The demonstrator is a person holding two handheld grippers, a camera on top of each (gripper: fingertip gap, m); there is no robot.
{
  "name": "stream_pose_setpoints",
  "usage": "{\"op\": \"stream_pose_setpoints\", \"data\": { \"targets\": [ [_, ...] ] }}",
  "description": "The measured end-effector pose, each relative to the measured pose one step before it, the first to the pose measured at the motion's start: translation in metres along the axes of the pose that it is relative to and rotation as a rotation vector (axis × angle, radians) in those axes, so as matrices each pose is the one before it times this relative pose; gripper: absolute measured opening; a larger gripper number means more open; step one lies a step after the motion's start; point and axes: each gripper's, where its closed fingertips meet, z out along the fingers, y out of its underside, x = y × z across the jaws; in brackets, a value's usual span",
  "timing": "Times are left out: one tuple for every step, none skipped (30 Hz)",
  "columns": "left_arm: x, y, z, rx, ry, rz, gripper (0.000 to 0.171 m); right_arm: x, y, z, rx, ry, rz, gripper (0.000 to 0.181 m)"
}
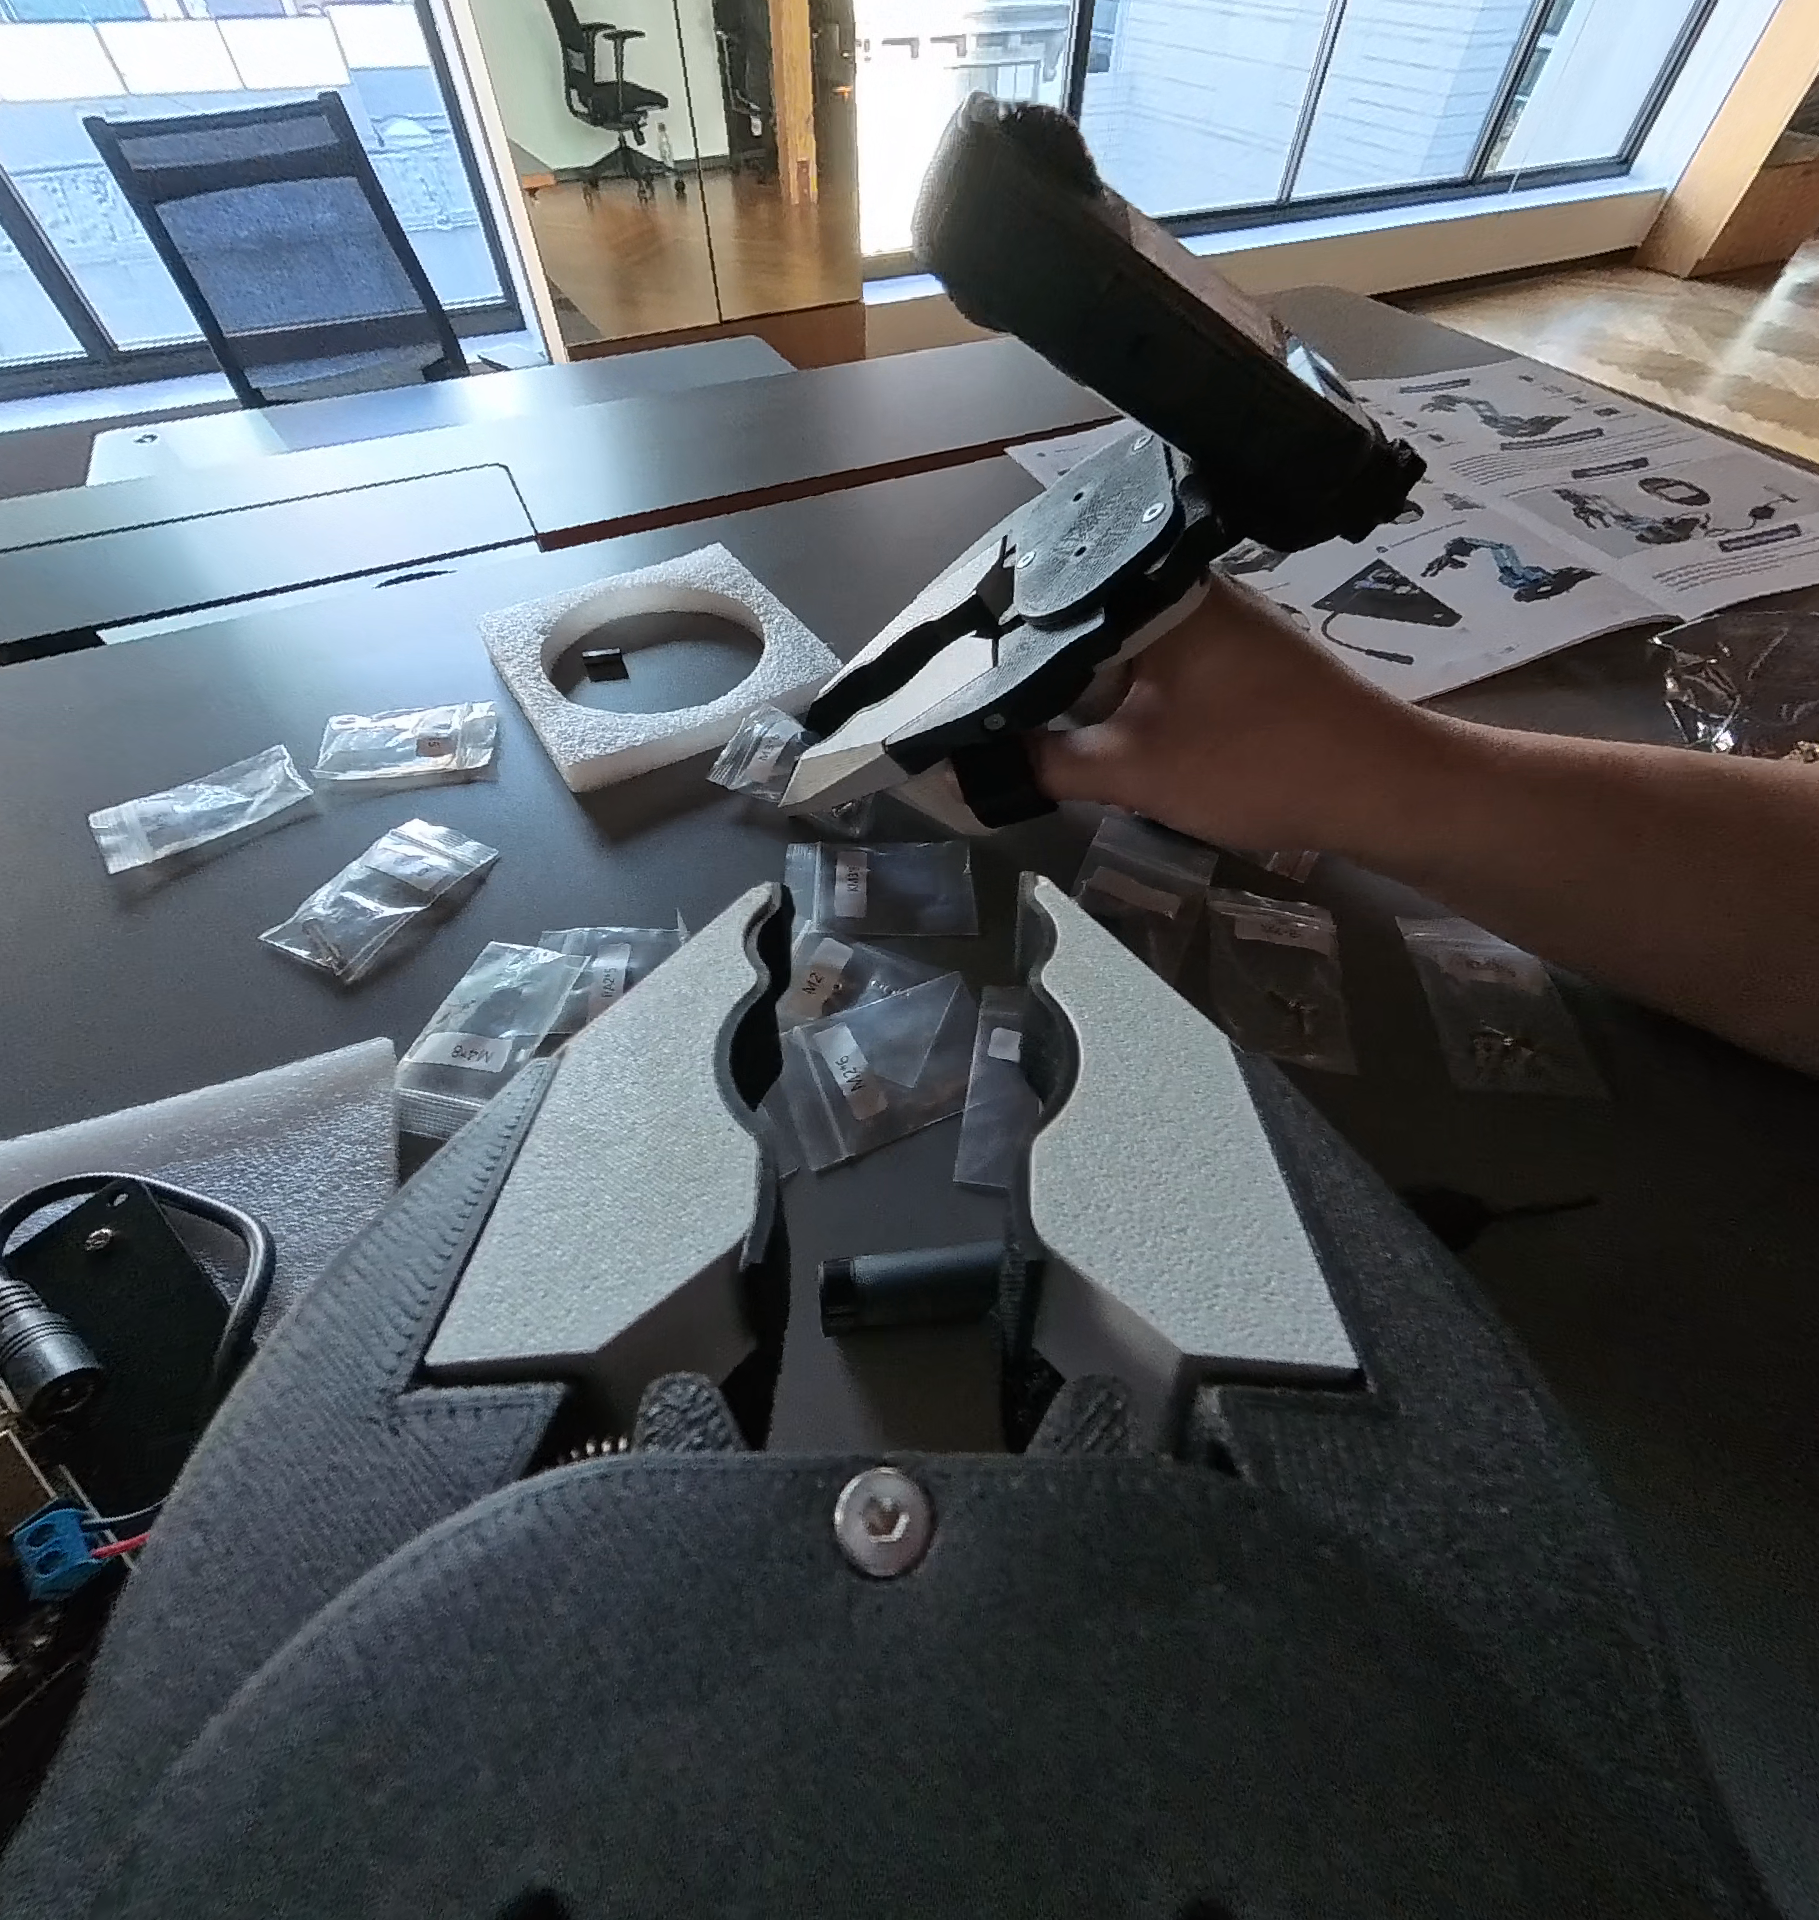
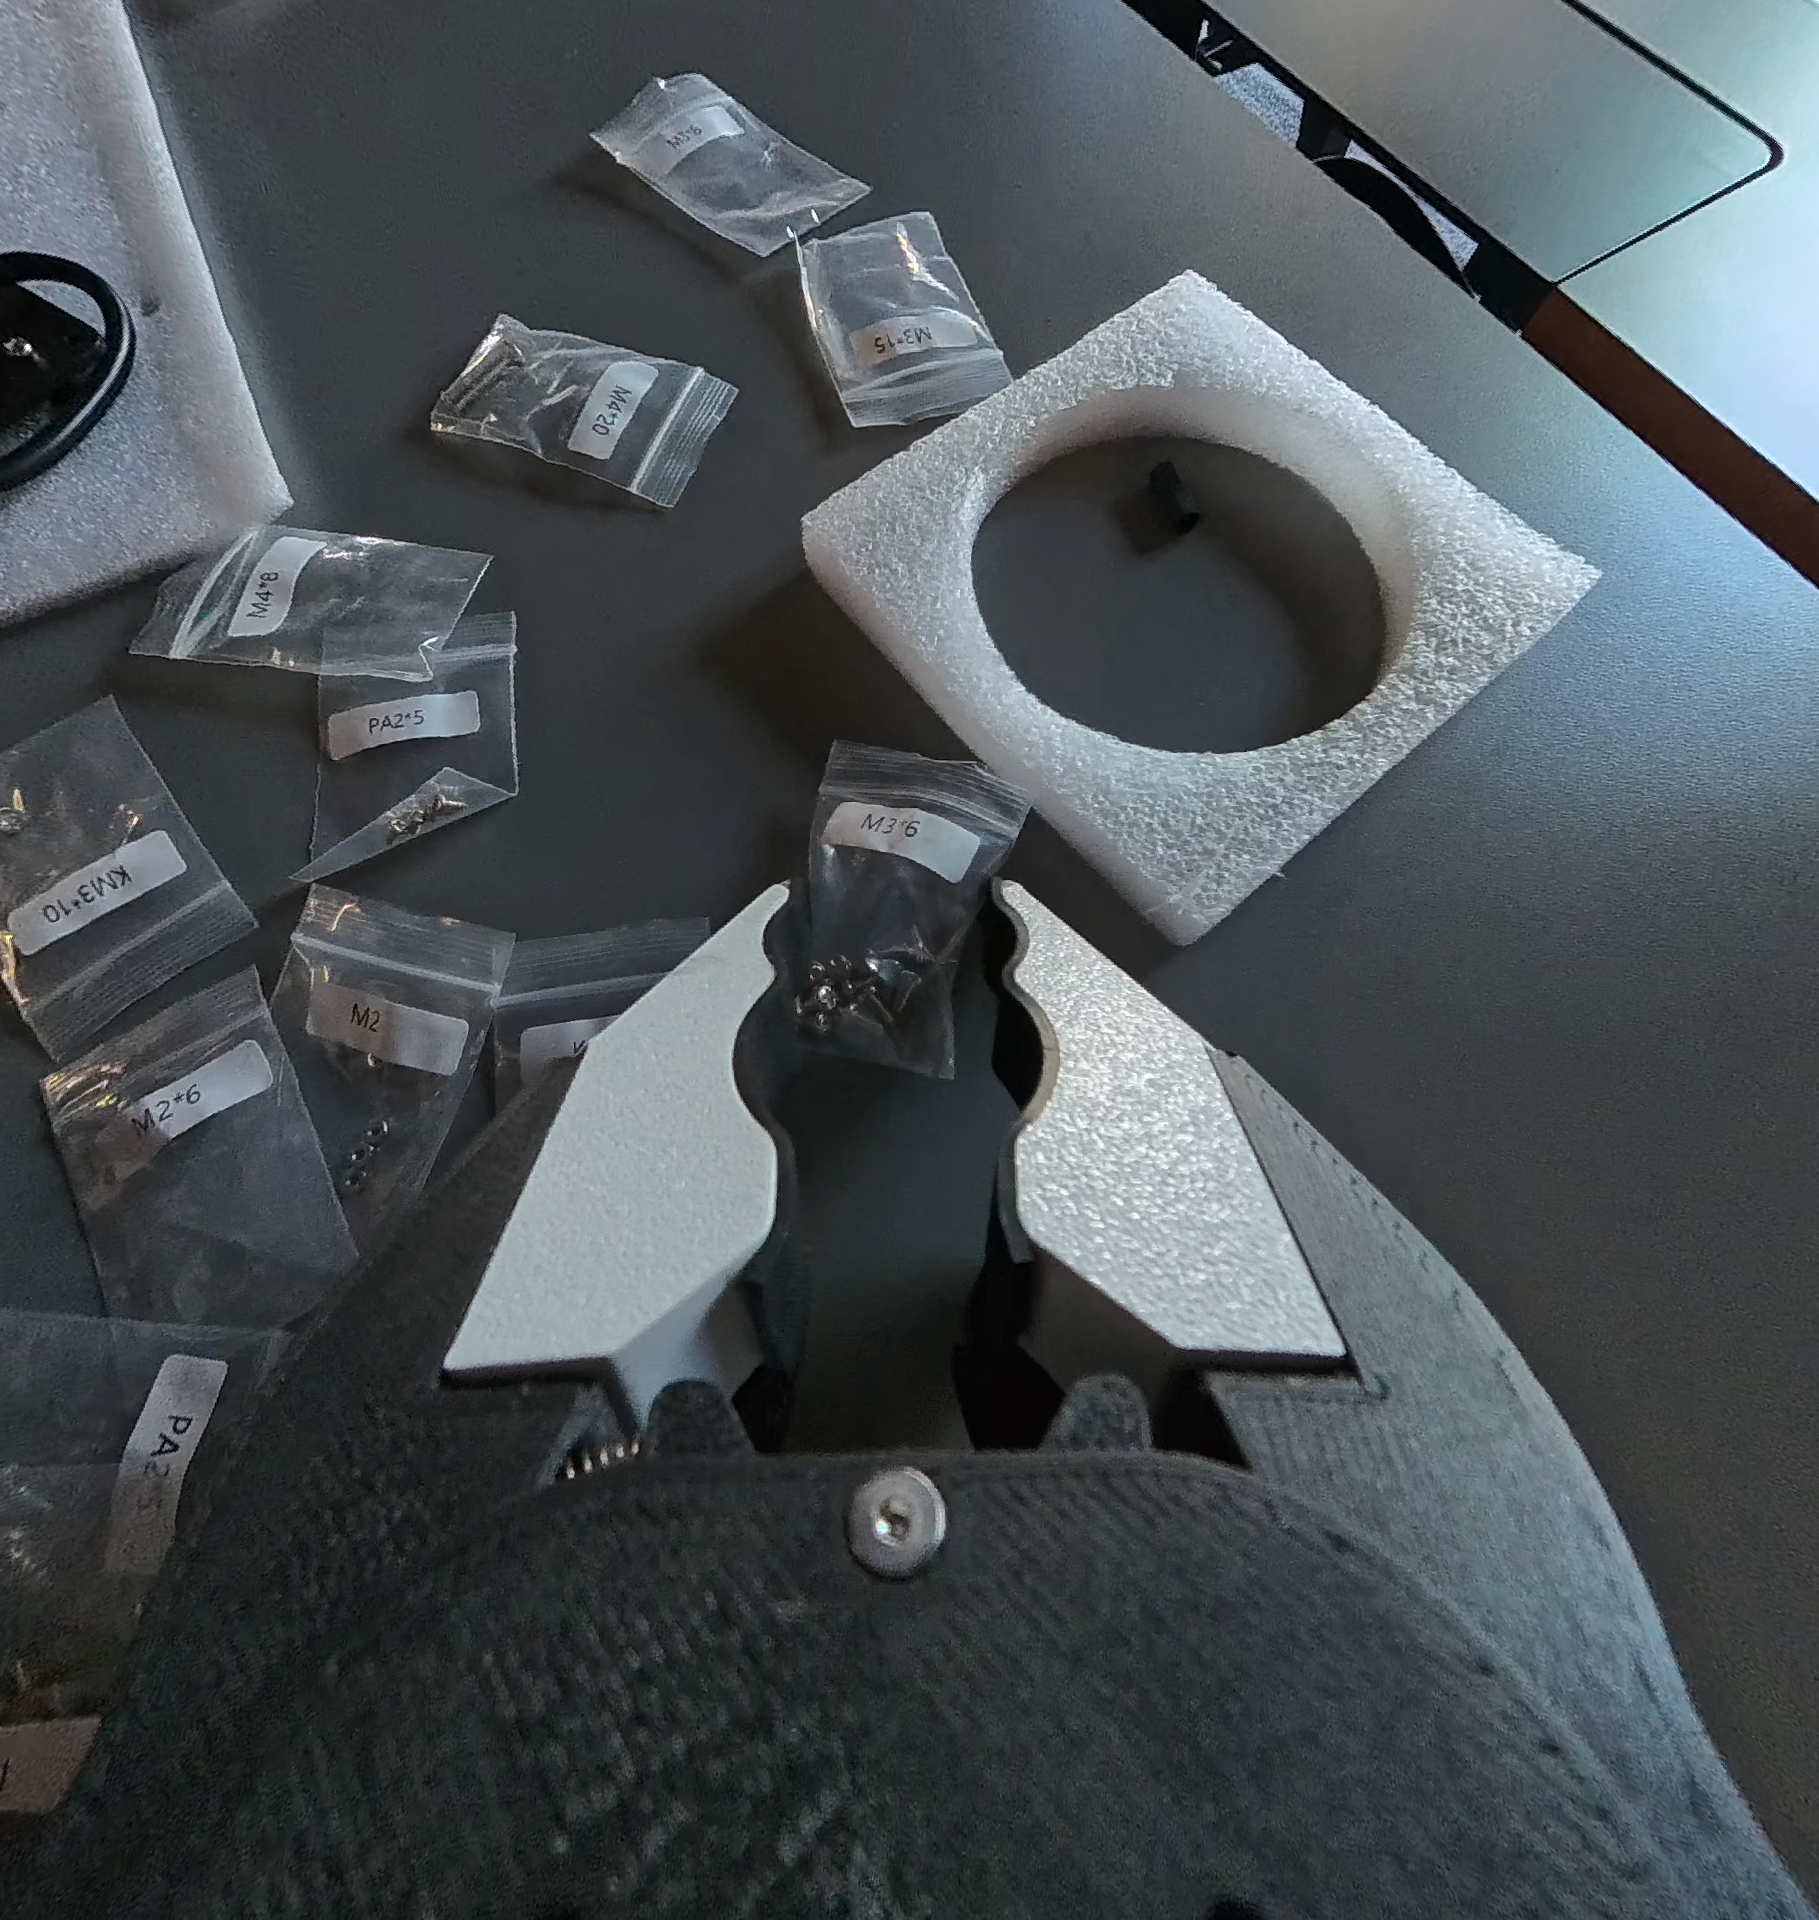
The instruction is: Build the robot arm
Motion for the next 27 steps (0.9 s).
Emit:
{"op": "stream_pose_setpoints", "data": {
  "targets": [
    [0.00097,-0.00057,0.00024,-0.00127,-0.0006,-0.0011,0.042,0.00005,0.00002,-0.00006,0.0005,-0.0015,0.0032,0.033],
    [0.00081,-0.00117,0.0001,0.00079,-0.0024,0.0013,0.042,0.00027,0.00005,0.00006,0.0004,-0.0005,0.0028,0.033],
    [0.00042,-0.00164,0.00007,0.00124,-0.0047,0.0029,0.042,0.00019,-0.00004,0.00004,0.0001,-0.0005,0.0014,0.033],
    [0.00013,-0.0018,0.00006,0.00074,-0.0061,0.0019,0.042,0.0,0.0,-0.00002,0.0002,-0.0002,0.0008,0.033],
    [0.00022,-0.00198,0.00005,0.00042,-0.0042,0.0,0.042,0.00008,0.00001,-0.00005,0.0003,-0.0002,0.001,0.033],
    [0.00031,-0.00238,-0.0001,0.0007,-0.0032,-0.0012,0.042,0.00011,-0.00005,-0.00011,0.0002,-0.0002,0.0007,0.033],
    [0.00001,-0.00265,-0.00053,0.00158,-0.0049,0.0007,0.042,0.00011,0.0,-0.00002,0.0002,0.0004,0.0005,0.033],
    [-0.00081,-0.00231,-0.00095,-0.00014,-0.0103,0.0057,0.042,0.00012,-0.00002,0.00003,0.0,0.0013,-0.0004,0.032],
    [-0.00173,-0.00128,-0.00107,-0.00527,-0.0152,0.0082,0.042,-0.00006,0.00001,-0.00001,-0.0001,0.0007,-0.0009,0.032],
    [-0.00209,-0.0005,-0.00098,-0.00869,-0.0164,0.0062,0.042,-0.00005,0.00002,-0.00003,0.0001,0.0004,-0.0004,0.032],
    [-0.00214,-0.00043,-0.0009,-0.00751,-0.0155,0.0025,0.042,0.00006,-0.00001,0.00001,0.0001,0.0003,-0.0003,0.032],
    [-0.00218,-0.00054,-0.00055,-0.00564,-0.015,-0.0014,0.042,0.00002,0.00006,-0.00011,0.0004,0.0004,-0.0008,0.032],
    [-0.00204,-0.00075,0.00017,-0.00611,-0.0135,-0.0058,0.042,0.00003,0.00003,-0.00003,0.0,-0.0012,0.0017,0.032],
    [-0.00176,-0.00188,0.00055,-0.00304,-0.0115,-0.0086,0.042,0.00019,0.00005,0.00008,0.0001,-0.0013,0.0043,0.031],
    [-0.00156,-0.00332,0.00091,0.00367,-0.0102,-0.008,0.043,0.00029,-0.00002,0.00018,0.0001,-0.0005,0.0037,0.031],
    [-0.00156,-0.00419,0.00125,0.00639,-0.0104,-0.0065,0.043,0.00051,-0.00006,0.00004,0.0004,0.0005,0.0033,0.03],
    [-0.00148,-0.00449,0.00158,0.00608,-0.011,-0.007,0.043,0.00021,-0.00004,0.00002,0.0002,-0.0004,0.0025,0.03],
    [-0.00106,-0.00511,0.00176,0.00912,-0.01,-0.0087,0.043,0.0,-0.00002,0.00001,0.0001,0.0003,0.0007,0.03],
    [0.00014,-0.00577,0.00187,0.01274,-0.0058,-0.0086,0.043,-0.00008,0.00002,-0.00003,0.0001,0.0002,-0.0003,0.03],
    [0.00105,-0.00557,0.00213,0.01126,-0.0021,-0.0057,0.043,0.00005,-0.00004,0.00004,0.0,-0.0004,0.0003,0.029],
    [0.00133,-0.00494,0.00247,0.00605,-0.0019,-0.0001,0.043,0.0,-0.00003,0.00004,0.0,-0.0016,0.0019,0.029],
    [0.00138,-0.00431,0.00255,0.0014,-0.0029,0.0062,0.043,-0.00001,-0.00004,0.00002,0.0002,-0.0019,0.0027,0.029],
    [0.00116,-0.00427,0.00233,0.00056,-0.0044,0.0102,0.042,0.00005,-0.00001,-0.00004,0.0003,-0.0024,0.0034,0.029],
    [0.00101,-0.00436,0.00217,0.00136,-0.006,0.0119,0.042,0.00001,0.00001,-0.00007,0.0004,-0.003,0.0041,0.029],
    [0.00072,-0.00423,0.00202,0.00223,-0.0077,0.0123,0.042,0.00001,-0.00004,-0.00003,0.0005,-0.0038,0.0045,0.029],
    [0.00066,-0.00407,0.00184,0.00288,-0.0082,0.012,0.042,-0.00001,-0.00016,-0.00008,0.0007,-0.0049,0.0057,0.029],
    [0.00051,-0.00369,0.00177,0.00318,-0.0093,0.011,0.042,0.00013,-0.00008,-0.00011,0.0011,-0.0063,0.0079,0.029]
  ]
}}
